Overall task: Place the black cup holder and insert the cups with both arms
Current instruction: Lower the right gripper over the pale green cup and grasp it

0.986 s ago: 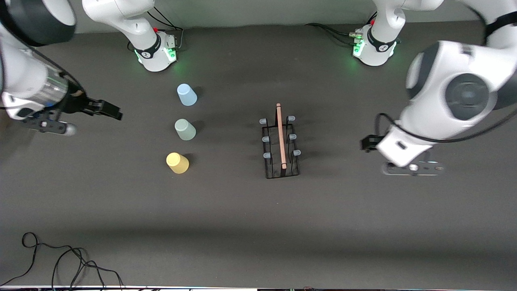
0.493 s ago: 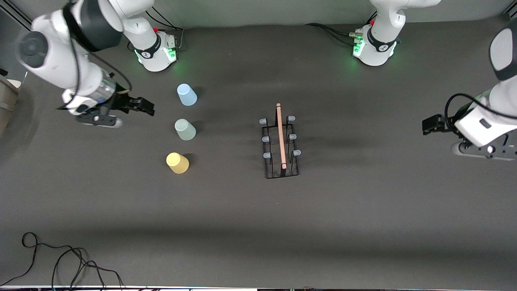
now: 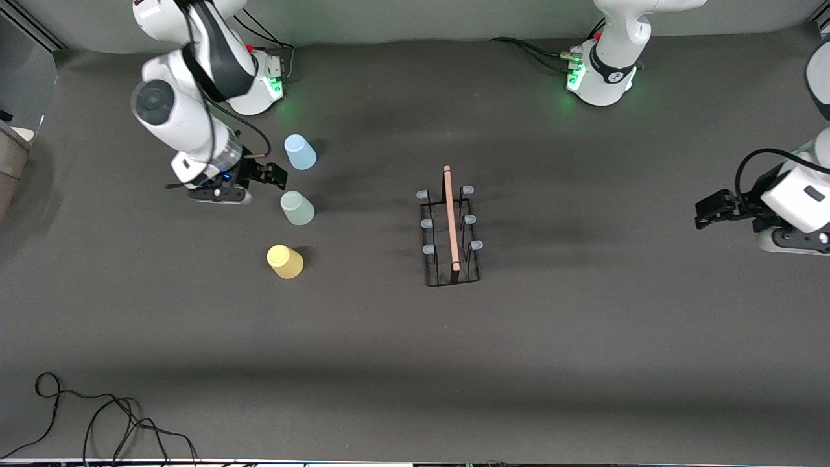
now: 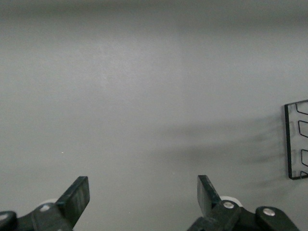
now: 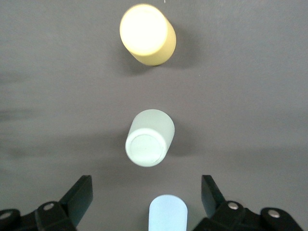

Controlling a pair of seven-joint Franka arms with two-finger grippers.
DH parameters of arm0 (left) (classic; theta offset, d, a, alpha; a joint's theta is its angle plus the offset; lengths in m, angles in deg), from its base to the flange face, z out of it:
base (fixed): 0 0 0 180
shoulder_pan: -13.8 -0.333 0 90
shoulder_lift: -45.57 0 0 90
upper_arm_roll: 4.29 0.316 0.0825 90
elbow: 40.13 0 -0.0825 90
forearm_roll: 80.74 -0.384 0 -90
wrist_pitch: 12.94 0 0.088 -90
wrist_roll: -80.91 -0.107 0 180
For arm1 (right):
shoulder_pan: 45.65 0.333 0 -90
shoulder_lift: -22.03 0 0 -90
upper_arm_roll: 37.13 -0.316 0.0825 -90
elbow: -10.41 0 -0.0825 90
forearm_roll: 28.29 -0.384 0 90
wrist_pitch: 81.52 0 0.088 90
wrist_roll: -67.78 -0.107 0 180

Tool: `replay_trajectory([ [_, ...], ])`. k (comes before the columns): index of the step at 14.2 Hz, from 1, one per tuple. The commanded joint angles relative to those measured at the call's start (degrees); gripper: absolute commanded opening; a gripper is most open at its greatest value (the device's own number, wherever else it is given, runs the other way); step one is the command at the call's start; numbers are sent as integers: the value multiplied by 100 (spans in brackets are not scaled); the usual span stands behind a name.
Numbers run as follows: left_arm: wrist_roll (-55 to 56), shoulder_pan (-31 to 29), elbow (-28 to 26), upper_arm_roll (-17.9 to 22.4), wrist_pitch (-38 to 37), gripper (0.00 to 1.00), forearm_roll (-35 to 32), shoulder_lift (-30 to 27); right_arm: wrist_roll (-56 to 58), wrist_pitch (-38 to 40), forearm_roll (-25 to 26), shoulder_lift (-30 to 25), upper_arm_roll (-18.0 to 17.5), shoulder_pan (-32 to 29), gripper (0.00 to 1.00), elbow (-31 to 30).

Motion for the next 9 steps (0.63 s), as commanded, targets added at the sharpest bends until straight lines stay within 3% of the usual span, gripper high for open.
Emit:
replay_trajectory([
  [1, -89, -155, -68, -56, 137, 100, -15, -40, -93, -681, -47, 585, 28, 106, 100, -19],
  [9, -45, -103, 205, -74, -224, 100, -6, -57, -102, -1597, -56, 1430, 28, 317, 100, -19],
])
